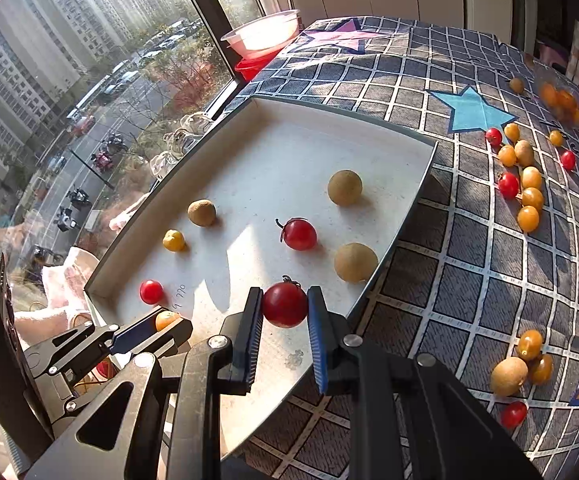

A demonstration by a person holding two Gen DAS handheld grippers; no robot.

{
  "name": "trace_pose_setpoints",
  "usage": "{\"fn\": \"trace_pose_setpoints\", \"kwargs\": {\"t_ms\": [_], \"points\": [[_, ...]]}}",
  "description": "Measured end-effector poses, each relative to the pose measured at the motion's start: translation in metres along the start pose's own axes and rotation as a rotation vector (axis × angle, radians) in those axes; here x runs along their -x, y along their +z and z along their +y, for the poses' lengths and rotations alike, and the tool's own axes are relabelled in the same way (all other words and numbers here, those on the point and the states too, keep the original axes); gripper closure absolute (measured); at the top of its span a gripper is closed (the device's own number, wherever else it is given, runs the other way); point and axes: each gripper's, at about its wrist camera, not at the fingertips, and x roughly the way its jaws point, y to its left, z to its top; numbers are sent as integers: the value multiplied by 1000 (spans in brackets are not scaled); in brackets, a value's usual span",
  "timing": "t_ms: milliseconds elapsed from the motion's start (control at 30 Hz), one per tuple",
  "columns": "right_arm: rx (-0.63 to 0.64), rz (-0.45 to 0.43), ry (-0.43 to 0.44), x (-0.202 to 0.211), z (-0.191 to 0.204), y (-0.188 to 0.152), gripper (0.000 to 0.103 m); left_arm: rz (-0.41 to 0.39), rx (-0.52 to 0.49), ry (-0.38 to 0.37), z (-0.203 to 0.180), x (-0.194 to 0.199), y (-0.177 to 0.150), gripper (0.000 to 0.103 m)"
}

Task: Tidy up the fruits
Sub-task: 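Carry both tomatoes into the white tray and open both tools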

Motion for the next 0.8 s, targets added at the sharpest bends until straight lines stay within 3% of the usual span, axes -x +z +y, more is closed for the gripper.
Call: {"fn": "trace_pose_setpoints", "kwargs": {"t_ms": [567,633,667,800], "points": [[93,71,-89,-35,19,4,78,-10,-19,24,-3,-2,0,82],[88,76,-72,-35,19,6,72,-9,-16,25,-4,-2,0,81],[85,75,-70,-34,19,6,62,-8,-16,27,-4,-2,0,81],[87,54,-69,-29,21,8,40,-5,-12,23,-3,-2,1,81]]}}
